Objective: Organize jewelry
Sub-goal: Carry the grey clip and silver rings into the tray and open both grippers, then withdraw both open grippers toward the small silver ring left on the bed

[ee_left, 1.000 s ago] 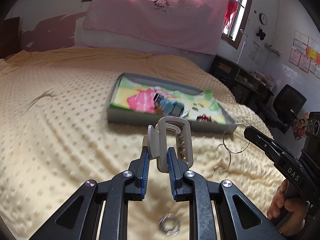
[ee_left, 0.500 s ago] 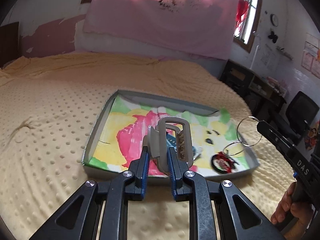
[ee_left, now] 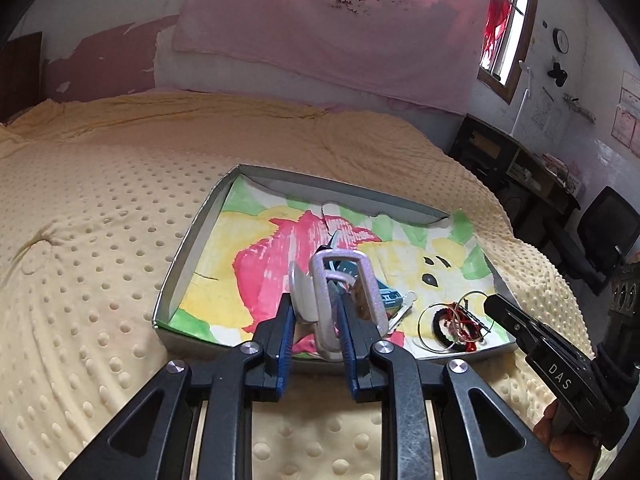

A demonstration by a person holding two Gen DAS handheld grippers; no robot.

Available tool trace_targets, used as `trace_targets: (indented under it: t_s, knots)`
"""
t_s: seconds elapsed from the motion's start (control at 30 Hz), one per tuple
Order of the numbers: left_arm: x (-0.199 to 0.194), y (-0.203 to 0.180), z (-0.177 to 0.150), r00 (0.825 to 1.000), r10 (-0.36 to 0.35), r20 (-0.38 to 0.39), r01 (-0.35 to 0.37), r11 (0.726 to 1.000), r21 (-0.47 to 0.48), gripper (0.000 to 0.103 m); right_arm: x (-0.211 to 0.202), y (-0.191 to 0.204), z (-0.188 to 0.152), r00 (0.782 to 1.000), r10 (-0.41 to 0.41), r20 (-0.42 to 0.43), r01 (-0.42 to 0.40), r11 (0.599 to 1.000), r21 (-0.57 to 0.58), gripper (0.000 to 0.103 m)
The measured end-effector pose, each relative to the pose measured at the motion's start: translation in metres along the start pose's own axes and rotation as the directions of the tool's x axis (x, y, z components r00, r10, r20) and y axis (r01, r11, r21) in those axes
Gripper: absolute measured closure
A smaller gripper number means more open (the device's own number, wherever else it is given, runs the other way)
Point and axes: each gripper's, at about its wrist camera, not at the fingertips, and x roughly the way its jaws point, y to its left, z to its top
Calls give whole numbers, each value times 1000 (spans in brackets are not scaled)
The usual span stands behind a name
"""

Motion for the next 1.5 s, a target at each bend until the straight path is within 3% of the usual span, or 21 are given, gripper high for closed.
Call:
trace_targets:
  t_s: [0.1, 0.13, 0.17, 0.2, 0.37, 0.4, 0.53, 0.63, 0.73, 0.97, 1.27, 1.5]
  knots:
    - [-9, -1, 0, 1000, 6, 16, -6, 1000, 0, 69, -5, -2, -2, 1000, -12, 8, 11, 1000, 7, 88]
    - [-12, -1, 0, 1000, 8, 22, -8, 1000, 3, 64, -9, -2, -3, 1000, -14, 17, 14, 1000, 10, 74]
    - [-17, -3, 1, 999, 13, 35, -14, 1000, 8, 51, -13, -2, -3, 999, -17, 27, 17, 1000, 12, 63]
    - [-24, -5, 1, 998, 20, 58, -21, 1000, 12, 41, -19, -2, -3, 999, -21, 45, 20, 1000, 11, 61]
    - [-59, -17, -1, 994, 19, 106, -24, 999, 48, 36, -51, 4, 1, 996, -25, 90, 25, 1000, 6, 61]
    - [-66, -19, -1, 993, 19, 114, -25, 998, 52, 29, -59, 5, 1, 994, -23, 102, 23, 1000, 5, 59]
    - [-109, -31, -8, 986, 18, 167, -29, 998, 64, 21, -106, 15, 4, 986, -18, 164, 18, 1000, 1, 50]
    - [-141, -39, -14, 979, 20, 204, -34, 997, 63, 10, -147, 22, 7, 979, -14, 202, 17, 1000, -13, 38]
    - [-188, -48, -23, 960, 9, 278, -32, 996, 79, 1, -188, 29, 6, 968, -13, 249, 18, 1000, -17, 28]
    - [-279, -59, -51, 921, -9, 388, -30, 995, 95, 0, -284, 46, -11, 944, 4, 329, 9, 999, -39, 2]
    - [-369, -64, -107, 893, -6, 451, -59, 990, 129, 0, -384, 67, -55, 933, 14, 360, 5, 999, -52, 1]
    - [-408, -52, -151, 886, 32, 463, -99, 988, 121, 0, -419, 74, -105, 930, -20, 367, 45, 997, -59, 1]
